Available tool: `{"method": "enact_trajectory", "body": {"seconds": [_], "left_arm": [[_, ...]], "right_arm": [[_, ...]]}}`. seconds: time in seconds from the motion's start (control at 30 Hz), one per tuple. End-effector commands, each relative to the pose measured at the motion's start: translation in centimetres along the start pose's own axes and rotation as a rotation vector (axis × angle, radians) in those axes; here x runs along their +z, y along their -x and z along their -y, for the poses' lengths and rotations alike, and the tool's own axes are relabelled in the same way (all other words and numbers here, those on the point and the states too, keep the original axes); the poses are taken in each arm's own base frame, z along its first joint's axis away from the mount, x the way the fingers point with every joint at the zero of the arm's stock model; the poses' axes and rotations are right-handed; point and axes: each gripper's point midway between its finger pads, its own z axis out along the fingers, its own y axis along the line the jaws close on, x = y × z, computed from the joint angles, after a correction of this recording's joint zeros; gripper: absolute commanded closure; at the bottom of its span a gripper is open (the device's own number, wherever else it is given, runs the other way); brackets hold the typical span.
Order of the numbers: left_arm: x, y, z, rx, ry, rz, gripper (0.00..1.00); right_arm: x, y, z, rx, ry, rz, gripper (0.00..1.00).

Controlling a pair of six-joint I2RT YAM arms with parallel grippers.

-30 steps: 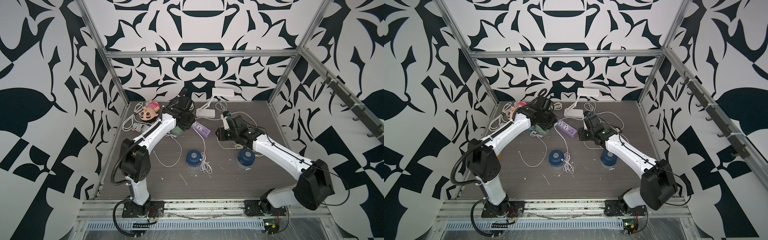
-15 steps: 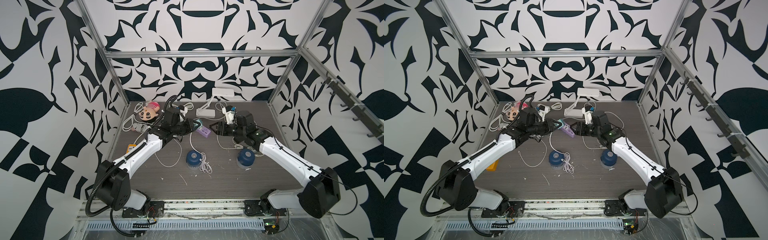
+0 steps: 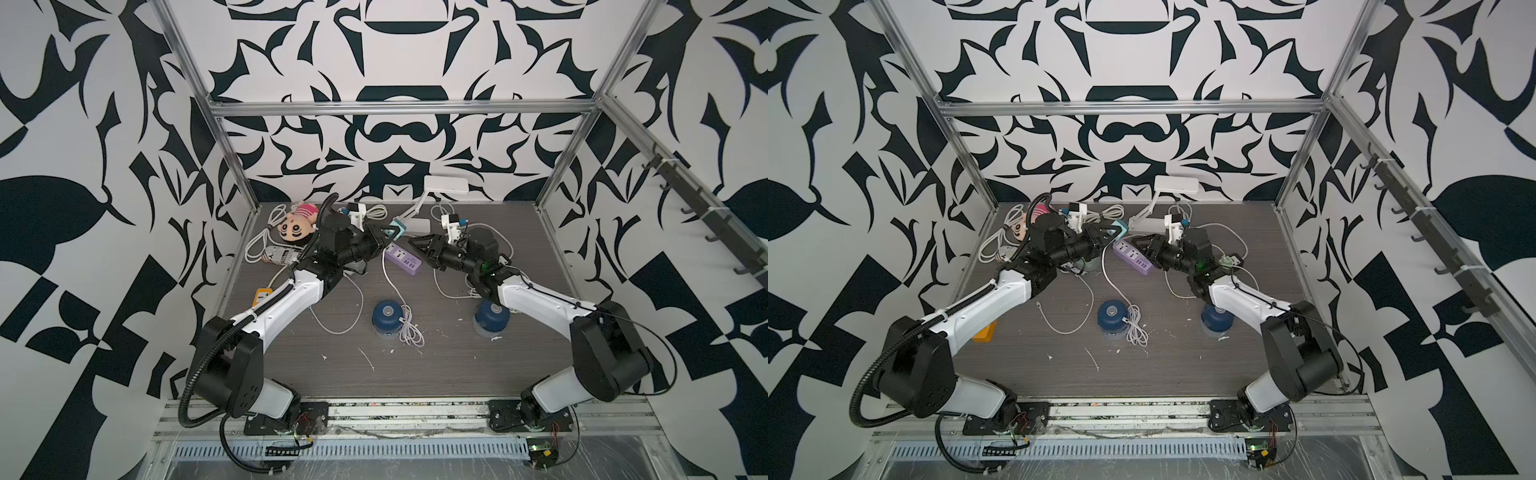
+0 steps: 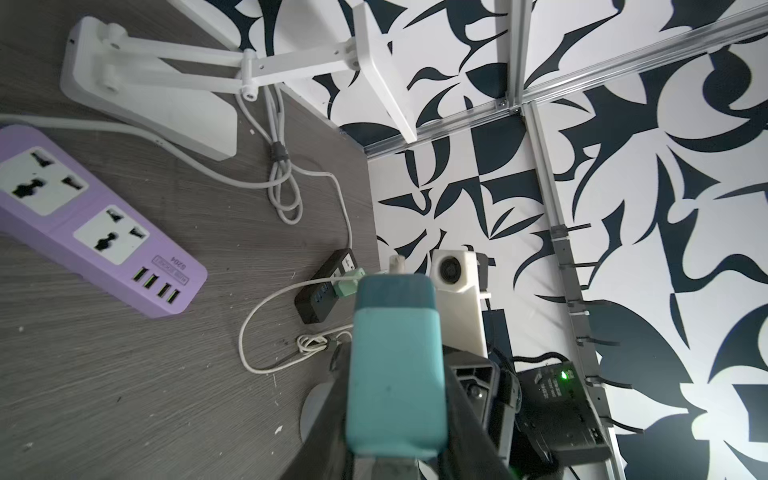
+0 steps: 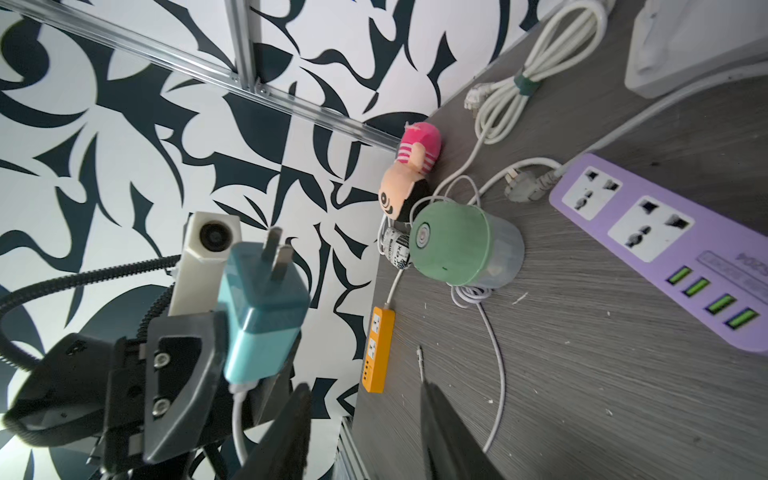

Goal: Charge the cordless meat grinders
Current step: Move the socket to the center of the board.

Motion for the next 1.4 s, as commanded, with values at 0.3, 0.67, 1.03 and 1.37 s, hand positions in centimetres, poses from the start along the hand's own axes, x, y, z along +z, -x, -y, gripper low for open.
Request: {"method": "enact_trajectory", "body": {"seconds": [0.3,0.67,1.03,1.37], "left_arm": [[2.3,-4.0,-9.5,-0.110,0.306,-0.109,1.00],[2.8,-4.7,-14.5,0.024,0.583,-0.300,1.00],[0.6,-2.6,-12.1,-0.003,0.552,-0.280,1.00],[-2.4,-3.0,-10.4,-0.011,0.523,-0.296,1.00]], "right_arm": [[-1.4,0.2,0.2,-0.077,-0.108,0.030,0.49],[-5.7,0.7,5.6,-0.316,-0.575,-0.007,0.54],[2.3,4.1,9.7,-0.416,-0.675,-0.162,0.53],[8.1,5.6,15.2,-0.403,-0.711,-0.217,0.47]]}}
